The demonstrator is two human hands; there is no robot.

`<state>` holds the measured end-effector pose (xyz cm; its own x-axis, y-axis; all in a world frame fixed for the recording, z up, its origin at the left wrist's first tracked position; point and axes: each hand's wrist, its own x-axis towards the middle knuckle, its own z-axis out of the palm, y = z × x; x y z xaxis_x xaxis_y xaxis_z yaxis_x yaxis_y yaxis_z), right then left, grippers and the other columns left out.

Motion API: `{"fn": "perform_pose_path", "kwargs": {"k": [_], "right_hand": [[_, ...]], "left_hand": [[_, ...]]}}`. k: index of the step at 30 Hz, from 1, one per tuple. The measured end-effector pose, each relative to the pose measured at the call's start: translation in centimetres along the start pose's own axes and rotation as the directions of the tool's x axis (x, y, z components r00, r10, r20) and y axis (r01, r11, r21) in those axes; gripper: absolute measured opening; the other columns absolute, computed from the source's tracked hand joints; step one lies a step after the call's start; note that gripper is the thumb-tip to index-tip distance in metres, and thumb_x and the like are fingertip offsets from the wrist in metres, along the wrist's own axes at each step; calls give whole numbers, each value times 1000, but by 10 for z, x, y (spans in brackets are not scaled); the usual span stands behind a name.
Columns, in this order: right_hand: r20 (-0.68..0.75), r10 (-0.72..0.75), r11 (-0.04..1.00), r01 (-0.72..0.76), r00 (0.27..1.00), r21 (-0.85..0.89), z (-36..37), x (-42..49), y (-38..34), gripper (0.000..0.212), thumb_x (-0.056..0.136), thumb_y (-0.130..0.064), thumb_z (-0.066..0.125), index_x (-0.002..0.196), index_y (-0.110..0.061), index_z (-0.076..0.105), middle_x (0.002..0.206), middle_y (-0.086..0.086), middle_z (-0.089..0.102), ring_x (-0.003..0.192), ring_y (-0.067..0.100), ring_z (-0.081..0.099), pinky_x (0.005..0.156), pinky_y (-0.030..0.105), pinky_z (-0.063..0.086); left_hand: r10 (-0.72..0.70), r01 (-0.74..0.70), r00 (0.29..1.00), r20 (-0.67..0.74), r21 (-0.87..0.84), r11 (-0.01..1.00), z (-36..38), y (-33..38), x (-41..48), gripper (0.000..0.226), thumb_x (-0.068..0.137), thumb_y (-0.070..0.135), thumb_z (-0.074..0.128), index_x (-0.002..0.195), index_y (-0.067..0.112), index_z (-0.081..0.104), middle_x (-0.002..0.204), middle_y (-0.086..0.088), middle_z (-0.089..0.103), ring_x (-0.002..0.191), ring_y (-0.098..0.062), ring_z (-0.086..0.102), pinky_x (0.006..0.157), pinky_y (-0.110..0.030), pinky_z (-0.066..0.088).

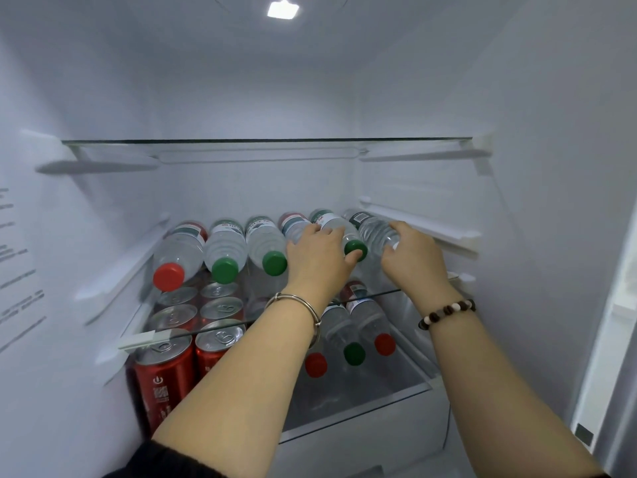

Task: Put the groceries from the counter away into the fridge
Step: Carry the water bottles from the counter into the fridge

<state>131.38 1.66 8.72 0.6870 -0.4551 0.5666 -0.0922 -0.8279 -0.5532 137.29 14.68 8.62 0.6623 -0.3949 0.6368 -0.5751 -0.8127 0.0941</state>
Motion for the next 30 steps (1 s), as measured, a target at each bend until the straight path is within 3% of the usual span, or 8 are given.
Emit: {"fn": "perform_pose_path", "kwargs": {"k": [6, 13, 16, 19, 22, 30], "right_hand": [[71, -28, 999, 31, 997, -39, 3, 15, -3, 43, 87, -9, 50, 130, -10, 48, 121, 14, 60, 110, 32, 54, 84, 31, 42], [164, -25, 999, 31, 986, -39, 15, 24, 2, 46, 92, -17, 42, 137, -13, 37, 119, 14, 59, 104, 32, 56, 80, 34, 46], [184, -37, 999, 37, 982, 3, 16, 25, 2, 45, 94, -21, 38, 137, -11, 37, 128, 14, 53, 109, 30, 53, 86, 37, 45], [82, -23, 999, 19, 996, 51, 15, 19, 2, 43, 96, -19, 36, 137, -8, 38, 138, 12, 44, 118, 28, 48, 93, 38, 41], [-27, 29, 994, -26, 999, 105, 13, 11, 4, 37, 94, -14, 38, 130, -11, 47, 126, 11, 55, 108, 27, 54, 88, 37, 46], [7, 2, 1000, -2, 1000, 9, 11, 1, 3, 40, 93, -15, 40, 133, -14, 47, 127, 8, 57, 110, 27, 55, 86, 36, 46]], "left_hand": [[2, -2, 1000, 2, -6, 1000, 0, 0, 0, 46, 91, 51, 47, 126, 21, 51, 122, 2, 59, 128, -19, 36, 94, -46, 42], [3, -3, 1000, 5, -1, 1000, 1, 0, -1, 47, 91, 51, 47, 127, 20, 50, 124, 1, 59, 129, -19, 35, 96, -45, 40], [4, -4, 1000, 22, -6, 1000, 0, 0, -2, 50, 92, 49, 46, 133, 20, 46, 131, 2, 55, 133, -20, 32, 100, -47, 38], [18, -18, 1000, 19, 0, 1000, -1, 0, -2, 49, 93, 48, 46, 133, 20, 46, 131, 1, 55, 134, -20, 32, 101, -46, 38], [18, -18, 1000, 20, -3, 1000, -1, 0, -3, 47, 92, 47, 48, 131, 20, 48, 130, 0, 56, 133, -20, 34, 100, -46, 39], [30, -30, 1000, 6, 9, 1000, -2, 1, -1, 46, 92, 48, 49, 128, 19, 52, 128, -2, 56, 127, -20, 39, 95, -42, 38]]}}
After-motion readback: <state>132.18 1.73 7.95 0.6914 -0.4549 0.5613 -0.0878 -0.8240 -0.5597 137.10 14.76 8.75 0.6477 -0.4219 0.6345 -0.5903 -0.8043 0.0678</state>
